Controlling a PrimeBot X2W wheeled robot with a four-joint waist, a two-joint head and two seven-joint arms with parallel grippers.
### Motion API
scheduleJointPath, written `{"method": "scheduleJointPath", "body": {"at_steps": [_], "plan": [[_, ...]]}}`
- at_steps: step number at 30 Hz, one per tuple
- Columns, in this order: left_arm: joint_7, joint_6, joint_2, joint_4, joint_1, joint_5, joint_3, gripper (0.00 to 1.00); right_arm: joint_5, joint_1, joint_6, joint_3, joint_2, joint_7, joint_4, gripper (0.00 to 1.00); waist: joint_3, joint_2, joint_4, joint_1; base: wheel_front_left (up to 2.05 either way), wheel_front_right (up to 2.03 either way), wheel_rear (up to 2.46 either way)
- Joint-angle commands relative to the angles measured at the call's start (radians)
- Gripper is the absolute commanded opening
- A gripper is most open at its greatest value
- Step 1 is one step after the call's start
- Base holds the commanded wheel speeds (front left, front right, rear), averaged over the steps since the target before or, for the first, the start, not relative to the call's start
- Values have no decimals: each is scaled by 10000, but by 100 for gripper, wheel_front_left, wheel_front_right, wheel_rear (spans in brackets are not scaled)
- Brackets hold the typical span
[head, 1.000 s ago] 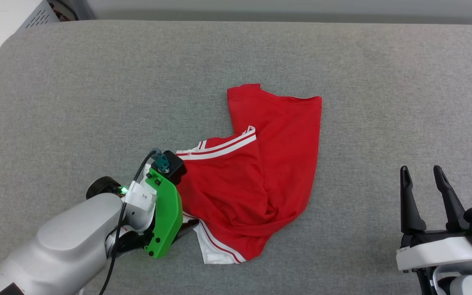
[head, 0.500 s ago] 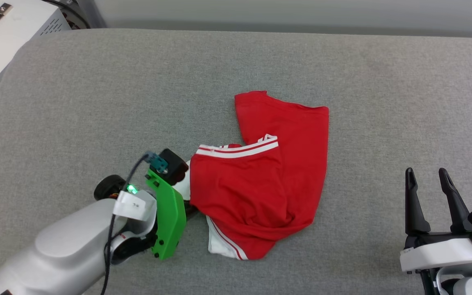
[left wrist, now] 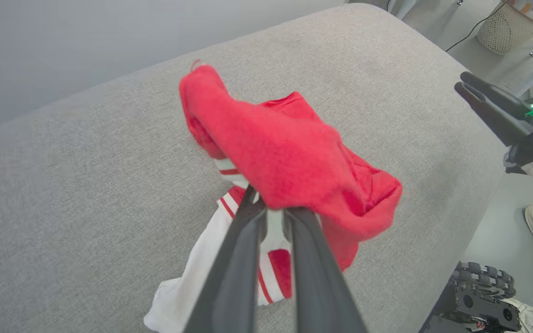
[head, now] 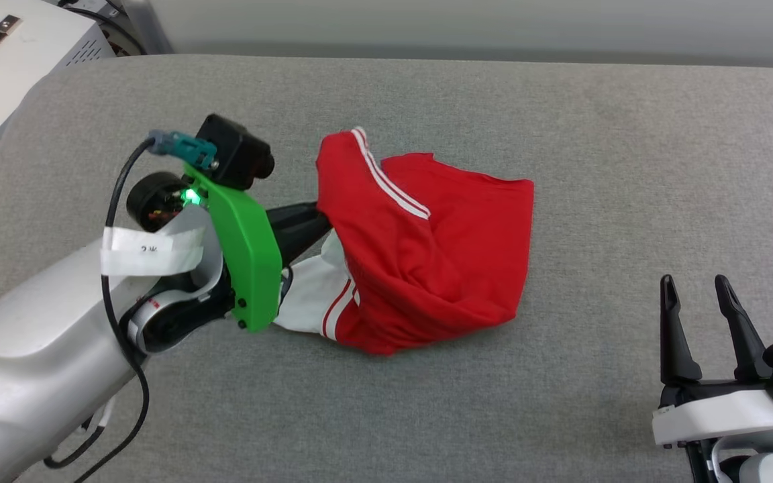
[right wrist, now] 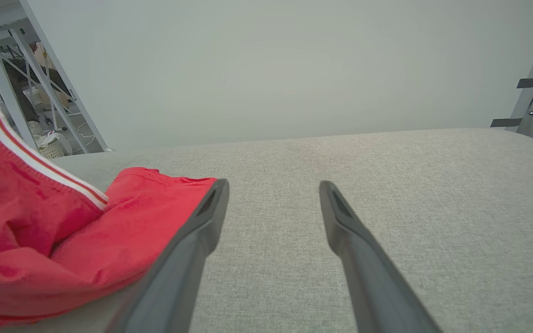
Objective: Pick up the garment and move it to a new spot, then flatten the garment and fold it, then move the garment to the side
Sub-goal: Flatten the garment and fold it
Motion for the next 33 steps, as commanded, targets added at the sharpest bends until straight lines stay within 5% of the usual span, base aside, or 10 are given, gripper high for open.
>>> {"method": "scheduleJointPath", "body": {"at_steps": [1,18,23,31,32,33], "plan": [[39,-26,-204,-64,-345,158,13,0,28,-116,-7,13,-24,-48,-36,100,188,65,-201,0,0,0,0],[256,-26,-4787,3187,-2570,1355,-1856,0,272,-1259,-7,-19,-24,-48,-541,100,2374,65,-1667,0,0,0,0],[680,-27,-5524,4331,-2166,2028,-2020,0,281,-1499,-7,-109,-24,-48,-653,100,2767,65,-1841,0,0,0,0],[1325,-27,-5826,4840,-1101,3219,-2030,0,214,-1634,-7,-106,-24,-48,-759,100,2837,65,-1778,0,0,0,0],[1142,-27,-5853,4870,-1139,3311,-2031,14,192,-1617,-7,-122,-24,-48,-755,100,2785,65,-1721,0,0,0,0],[836,-27,-5906,4890,-1214,3454,-2031,100,159,-1583,-7,-136,-24,-48,-741,100,2669,65,-1633,0,0,0,0]]}}
